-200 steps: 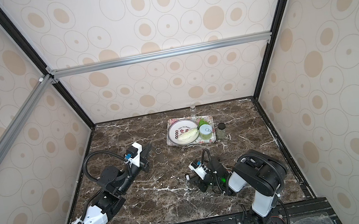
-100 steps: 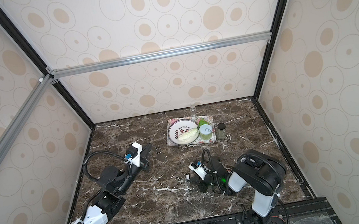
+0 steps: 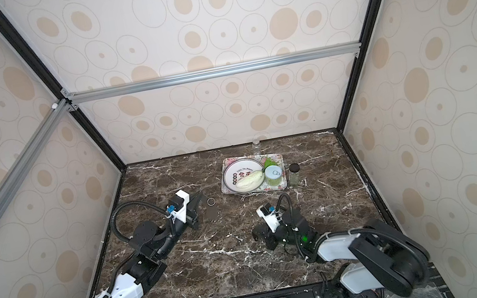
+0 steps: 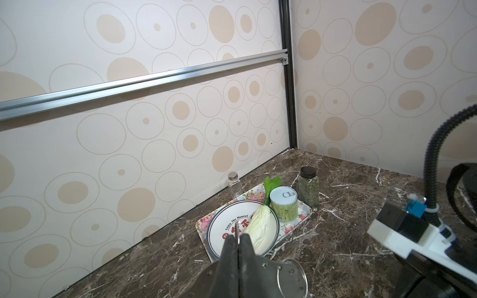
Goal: Attach keys to a key ring
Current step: Pick up the key from the center of the table.
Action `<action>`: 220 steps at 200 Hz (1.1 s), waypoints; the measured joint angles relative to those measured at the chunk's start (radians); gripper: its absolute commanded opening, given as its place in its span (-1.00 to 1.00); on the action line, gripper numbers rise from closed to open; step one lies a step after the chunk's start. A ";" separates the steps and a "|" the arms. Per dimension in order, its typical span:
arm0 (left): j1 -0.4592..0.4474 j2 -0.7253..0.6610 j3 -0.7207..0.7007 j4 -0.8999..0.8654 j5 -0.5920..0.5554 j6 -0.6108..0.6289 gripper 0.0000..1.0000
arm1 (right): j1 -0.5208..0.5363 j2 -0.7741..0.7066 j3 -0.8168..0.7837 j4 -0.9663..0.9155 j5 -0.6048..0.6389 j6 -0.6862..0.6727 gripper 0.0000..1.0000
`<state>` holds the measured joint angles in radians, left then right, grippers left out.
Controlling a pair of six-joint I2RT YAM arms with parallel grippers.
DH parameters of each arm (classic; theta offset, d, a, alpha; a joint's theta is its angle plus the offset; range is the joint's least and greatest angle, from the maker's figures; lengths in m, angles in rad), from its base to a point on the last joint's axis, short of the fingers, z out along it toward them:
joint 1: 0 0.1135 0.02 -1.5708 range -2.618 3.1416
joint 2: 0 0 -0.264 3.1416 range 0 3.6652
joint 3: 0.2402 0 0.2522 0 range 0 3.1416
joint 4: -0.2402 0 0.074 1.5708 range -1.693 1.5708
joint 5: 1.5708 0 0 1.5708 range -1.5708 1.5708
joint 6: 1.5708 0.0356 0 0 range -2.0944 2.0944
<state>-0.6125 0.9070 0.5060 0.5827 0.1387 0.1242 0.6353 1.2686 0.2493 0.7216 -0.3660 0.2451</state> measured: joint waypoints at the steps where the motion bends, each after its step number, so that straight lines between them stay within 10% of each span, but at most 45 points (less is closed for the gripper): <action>1: 0.000 0.000 -0.001 0.001 0.002 0.000 -1.00 | 0.000 -0.011 0.002 -0.011 0.003 0.002 -1.00; 70: 0.000 -0.004 -0.024 0.036 0.105 0.034 -1.00 | 0.004 -0.543 0.214 -0.614 0.261 0.089 -1.00; 119: 0.000 0.023 -0.023 0.057 0.180 0.034 -1.00 | 0.004 -0.489 0.447 -0.834 0.382 -0.008 -1.00; 220: -0.002 0.107 -0.008 0.037 0.336 0.097 -1.00 | 0.004 -0.481 0.258 -0.716 0.365 -0.071 -1.00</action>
<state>-0.6144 1.0138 0.4984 0.6197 0.4747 0.2207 0.6392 0.7876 0.5072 0.0055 -0.0010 0.1741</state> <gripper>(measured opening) 0.050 0.044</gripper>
